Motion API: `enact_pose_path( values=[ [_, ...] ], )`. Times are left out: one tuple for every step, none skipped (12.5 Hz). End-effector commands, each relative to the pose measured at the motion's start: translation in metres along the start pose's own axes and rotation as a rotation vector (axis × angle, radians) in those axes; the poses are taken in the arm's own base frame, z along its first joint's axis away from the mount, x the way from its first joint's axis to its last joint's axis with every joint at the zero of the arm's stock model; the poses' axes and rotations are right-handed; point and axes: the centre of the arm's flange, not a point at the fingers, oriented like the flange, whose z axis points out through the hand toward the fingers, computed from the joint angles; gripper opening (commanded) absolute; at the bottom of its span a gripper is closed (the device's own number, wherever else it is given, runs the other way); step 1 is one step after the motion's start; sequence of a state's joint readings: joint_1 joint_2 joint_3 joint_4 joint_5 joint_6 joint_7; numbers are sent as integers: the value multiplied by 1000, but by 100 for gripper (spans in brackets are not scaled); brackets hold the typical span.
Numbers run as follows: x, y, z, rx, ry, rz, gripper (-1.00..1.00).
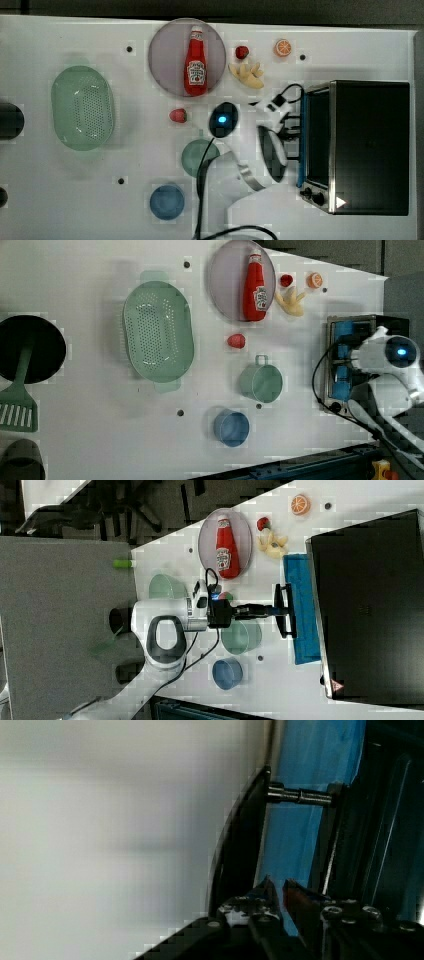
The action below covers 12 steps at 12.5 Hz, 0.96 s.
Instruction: Flap open oven.
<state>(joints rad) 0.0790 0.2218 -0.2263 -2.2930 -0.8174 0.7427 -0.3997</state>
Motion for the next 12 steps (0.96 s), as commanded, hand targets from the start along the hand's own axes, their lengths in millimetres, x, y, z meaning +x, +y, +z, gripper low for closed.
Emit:
enact_pose_path(
  values=[
    [3,-45,8,-62,-6,123,-65],
    [5,-58,12,-74,-9,139,-65],
    [7,-69,17,-85,-8,152,-65],
    [9,-81,22,-102,-6,138,-65],
    [10,-95,29,-121,-5,104,-65],
    [12,-106,35,-136,-5,78,-65],
    [15,-116,42,-151,-7,55,-65],
    [18,-125,48,-159,-13,46,-65],
    [21,-133,54,-167,-18,51,-65],
    [23,-138,61,-172,-23,57,-65],
    [23,-142,67,-174,-30,60,-65],
    [23,-146,71,-166,-29,55,-65]
  ],
)
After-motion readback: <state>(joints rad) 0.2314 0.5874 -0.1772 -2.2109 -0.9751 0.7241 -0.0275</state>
